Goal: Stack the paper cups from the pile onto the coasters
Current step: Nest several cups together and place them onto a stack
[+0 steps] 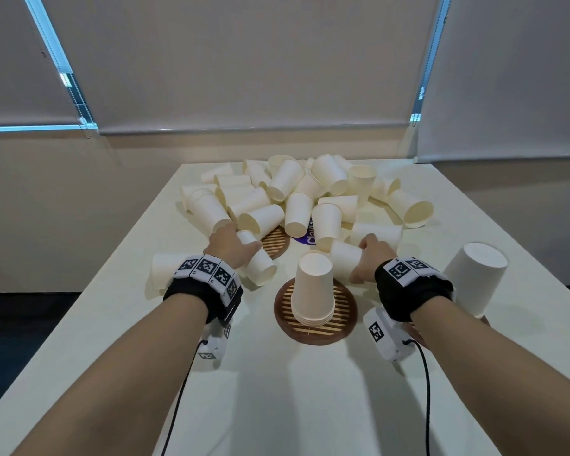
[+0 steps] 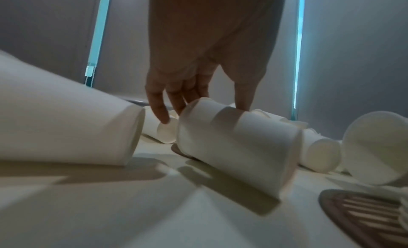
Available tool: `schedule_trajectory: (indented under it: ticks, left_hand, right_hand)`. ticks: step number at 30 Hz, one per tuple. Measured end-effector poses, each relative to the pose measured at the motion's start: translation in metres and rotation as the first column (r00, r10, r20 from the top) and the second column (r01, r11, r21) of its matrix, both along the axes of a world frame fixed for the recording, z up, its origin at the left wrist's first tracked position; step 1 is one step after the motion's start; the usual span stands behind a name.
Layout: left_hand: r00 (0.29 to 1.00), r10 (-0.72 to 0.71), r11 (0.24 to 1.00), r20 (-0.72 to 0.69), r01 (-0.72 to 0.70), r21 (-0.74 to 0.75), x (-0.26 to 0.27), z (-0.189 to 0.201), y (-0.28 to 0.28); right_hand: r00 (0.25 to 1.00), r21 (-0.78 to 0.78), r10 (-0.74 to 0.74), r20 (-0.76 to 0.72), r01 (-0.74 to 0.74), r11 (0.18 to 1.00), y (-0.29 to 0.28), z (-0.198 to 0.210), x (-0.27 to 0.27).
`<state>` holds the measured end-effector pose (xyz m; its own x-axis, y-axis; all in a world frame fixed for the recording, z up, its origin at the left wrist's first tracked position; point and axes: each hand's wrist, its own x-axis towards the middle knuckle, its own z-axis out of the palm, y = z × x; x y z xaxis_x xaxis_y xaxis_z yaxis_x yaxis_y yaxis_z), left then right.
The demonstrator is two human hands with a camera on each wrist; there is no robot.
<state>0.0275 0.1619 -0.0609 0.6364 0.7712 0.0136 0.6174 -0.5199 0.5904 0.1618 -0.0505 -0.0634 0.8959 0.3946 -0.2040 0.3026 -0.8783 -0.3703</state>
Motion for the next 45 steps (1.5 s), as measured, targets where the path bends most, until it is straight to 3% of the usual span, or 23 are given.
schedule_trajectory:
  ticks: [5, 10, 16, 20, 22, 23, 24, 26, 28, 30, 32, 38, 42, 45]
  left_hand:
    - [0.983, 0.044, 0.998, 0.179, -0.033, -0.061, -0.010, 0.008, -0.006]
    - [0.910, 0.127, 0.983, 0.396, -0.061, -0.175, -0.007, 0.037, -0.026]
    - [0.916, -0.071, 0.931, 0.394, 0.203, -0.303, -0.004, 0.057, -0.064]
    - [0.965, -0.185, 0.964, 0.185, 0.215, -0.157, -0.024, 0.071, -0.063]
    - [0.968, -0.233, 0.972, -0.095, 0.229, -0.045, -0.047, 0.081, -0.057]
    - [0.924, -0.253, 0.965, -0.288, 0.261, -0.010, -0.058, 0.083, -0.054]
    - [0.836, -0.256, 0.956, -0.485, 0.294, 0.002, -0.070, 0.084, -0.053]
    - [0.617, -0.212, 0.941, -0.758, 0.337, 0.011, -0.091, 0.080, -0.055]
    - [0.461, -0.201, 0.932, -0.864, 0.361, -0.024, -0.103, 0.063, -0.058]
    - [0.394, -0.220, 0.925, -0.892, 0.374, -0.063, -0.111, 0.041, -0.063]
    - [0.434, -0.229, 0.932, -0.871, 0.357, -0.067, -0.114, 0.023, -0.066]
    - [0.701, -0.256, 0.958, -0.665, 0.277, -0.077, -0.098, 0.023, -0.071]
    - [0.897, -0.233, 0.958, -0.376, 0.278, 0.069, -0.076, 0.047, -0.074]
    - [0.944, -0.255, 0.935, -0.211, 0.296, 0.193, -0.058, 0.069, -0.081]
  right_hand:
    - [0.999, 0.193, 0.052, -0.014, -0.048, 0.980, 0.001, 0.015, -0.006]
    - [0.987, 0.409, 0.155, 0.031, -0.154, 0.899, 0.004, 0.028, -0.017]
    - [0.955, 0.598, 0.287, 0.080, -0.276, 0.752, 0.003, 0.045, -0.033]
    - [0.954, 0.623, 0.281, 0.104, -0.282, 0.730, -0.005, 0.048, -0.031]
    - [0.962, 0.636, 0.248, 0.116, -0.263, 0.726, -0.013, 0.046, -0.028]
    - [0.966, 0.645, 0.230, 0.121, -0.253, 0.721, -0.017, 0.045, -0.028]
    - [0.970, 0.664, 0.210, 0.120, -0.235, 0.710, -0.021, 0.043, -0.028]
    - [0.980, 0.713, 0.170, 0.103, -0.192, 0.674, -0.027, 0.042, -0.030]
    - [0.985, 0.740, 0.146, 0.089, -0.163, 0.652, -0.031, 0.041, -0.032]
    - [0.988, 0.751, 0.136, 0.075, -0.146, 0.644, -0.035, 0.040, -0.034]
    - [0.988, 0.750, 0.136, 0.067, -0.140, 0.646, -0.041, 0.040, -0.037]
    - [0.988, 0.748, 0.132, 0.082, -0.148, 0.647, -0.053, 0.044, -0.040]
    - [0.984, 0.769, 0.163, 0.073, -0.160, 0.619, -0.057, 0.051, -0.040]
    - [0.977, 0.798, 0.199, 0.071, -0.175, 0.576, -0.058, 0.060, -0.043]
